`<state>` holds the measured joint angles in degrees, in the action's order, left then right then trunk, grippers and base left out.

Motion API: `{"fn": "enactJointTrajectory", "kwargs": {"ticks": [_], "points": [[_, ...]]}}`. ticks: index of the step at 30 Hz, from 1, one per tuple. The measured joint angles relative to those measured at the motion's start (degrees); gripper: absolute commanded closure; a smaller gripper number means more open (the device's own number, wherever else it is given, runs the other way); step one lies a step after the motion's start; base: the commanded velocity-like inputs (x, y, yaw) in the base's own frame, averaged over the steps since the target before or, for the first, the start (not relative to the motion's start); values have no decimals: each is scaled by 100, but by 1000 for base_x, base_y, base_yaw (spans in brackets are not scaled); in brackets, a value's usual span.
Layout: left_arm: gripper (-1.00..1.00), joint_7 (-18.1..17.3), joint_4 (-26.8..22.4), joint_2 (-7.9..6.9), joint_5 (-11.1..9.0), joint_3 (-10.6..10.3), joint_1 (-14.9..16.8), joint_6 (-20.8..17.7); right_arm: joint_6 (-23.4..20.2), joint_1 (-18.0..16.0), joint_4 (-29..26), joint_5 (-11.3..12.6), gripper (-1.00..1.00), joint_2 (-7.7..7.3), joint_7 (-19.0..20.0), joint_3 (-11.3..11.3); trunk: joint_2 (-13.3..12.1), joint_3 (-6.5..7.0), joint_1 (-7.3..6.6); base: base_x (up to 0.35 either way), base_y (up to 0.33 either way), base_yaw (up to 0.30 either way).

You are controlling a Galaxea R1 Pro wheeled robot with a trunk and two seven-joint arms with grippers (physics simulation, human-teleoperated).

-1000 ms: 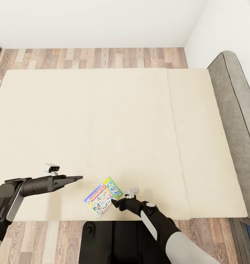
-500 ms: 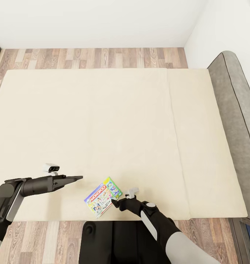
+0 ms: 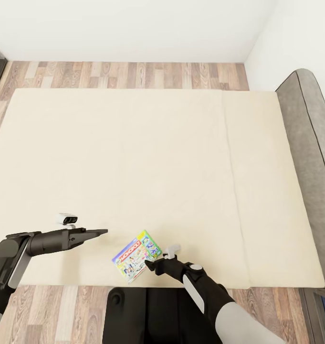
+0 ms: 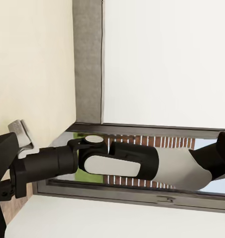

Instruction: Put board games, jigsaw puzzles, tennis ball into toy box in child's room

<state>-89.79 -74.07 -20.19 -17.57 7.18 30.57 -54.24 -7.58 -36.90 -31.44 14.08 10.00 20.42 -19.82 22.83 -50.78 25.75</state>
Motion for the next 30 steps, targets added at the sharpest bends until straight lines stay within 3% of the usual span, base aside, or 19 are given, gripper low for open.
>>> {"fn": "enactJointTrajectory", "kwargs": {"ticks": [30], "points": [[-100,0,-1,0,8,4,1,0,-5,0,11,1,-100,0,0,0,0,0,0,0,15,15]]}}
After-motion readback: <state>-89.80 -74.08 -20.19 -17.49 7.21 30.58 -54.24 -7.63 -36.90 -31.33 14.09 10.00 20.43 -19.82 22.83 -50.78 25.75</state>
